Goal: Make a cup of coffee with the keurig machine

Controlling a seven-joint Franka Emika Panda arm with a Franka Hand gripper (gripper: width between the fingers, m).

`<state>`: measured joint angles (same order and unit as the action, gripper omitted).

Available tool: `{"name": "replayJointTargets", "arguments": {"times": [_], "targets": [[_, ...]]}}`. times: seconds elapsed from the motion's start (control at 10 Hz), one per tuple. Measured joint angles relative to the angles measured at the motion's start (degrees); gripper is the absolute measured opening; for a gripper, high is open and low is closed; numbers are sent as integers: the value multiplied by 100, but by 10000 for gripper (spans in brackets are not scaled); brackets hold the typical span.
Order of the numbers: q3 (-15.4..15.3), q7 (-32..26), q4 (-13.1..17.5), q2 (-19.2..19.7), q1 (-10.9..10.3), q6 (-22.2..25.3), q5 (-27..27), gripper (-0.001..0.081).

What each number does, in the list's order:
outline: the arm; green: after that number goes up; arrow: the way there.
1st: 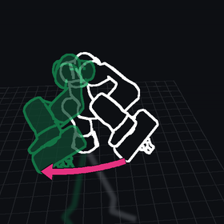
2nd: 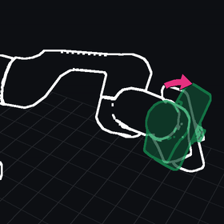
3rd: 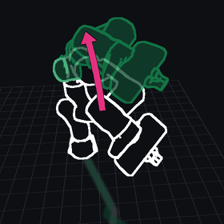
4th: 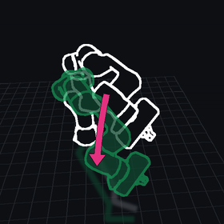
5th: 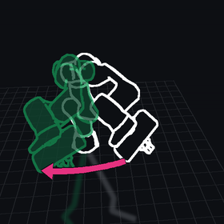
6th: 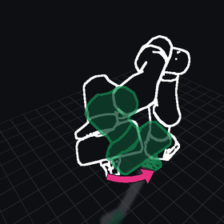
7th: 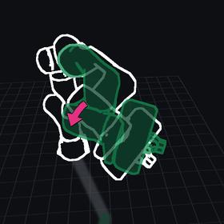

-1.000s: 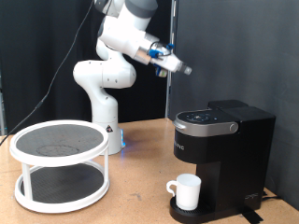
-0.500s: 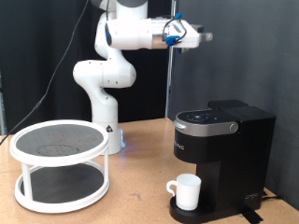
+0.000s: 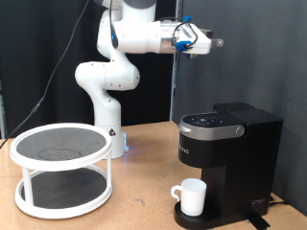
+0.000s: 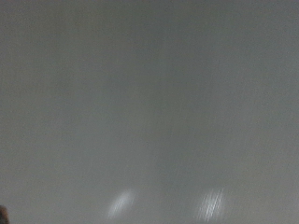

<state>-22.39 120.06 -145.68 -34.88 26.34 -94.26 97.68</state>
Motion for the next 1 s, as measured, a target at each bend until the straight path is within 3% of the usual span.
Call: {"name": "replayJointTargets", "arguments": {"times": [0.1,0.3,0.4,0.5,0.7,0.8,1.0], "targets": [[6,-171,143,1,103,115,-708,734],[0,-638,337,10,218,179,-1438,734],[-2,-531,312,10,217,149,-1336,734],[-53,-112,335,10,258,146,-1807,734],[-304,417,475,-1,442,92,-3102,734],[-430,380,523,2,538,55,-3805,734],[-471,366,525,45,573,49,-4021,734]]}}
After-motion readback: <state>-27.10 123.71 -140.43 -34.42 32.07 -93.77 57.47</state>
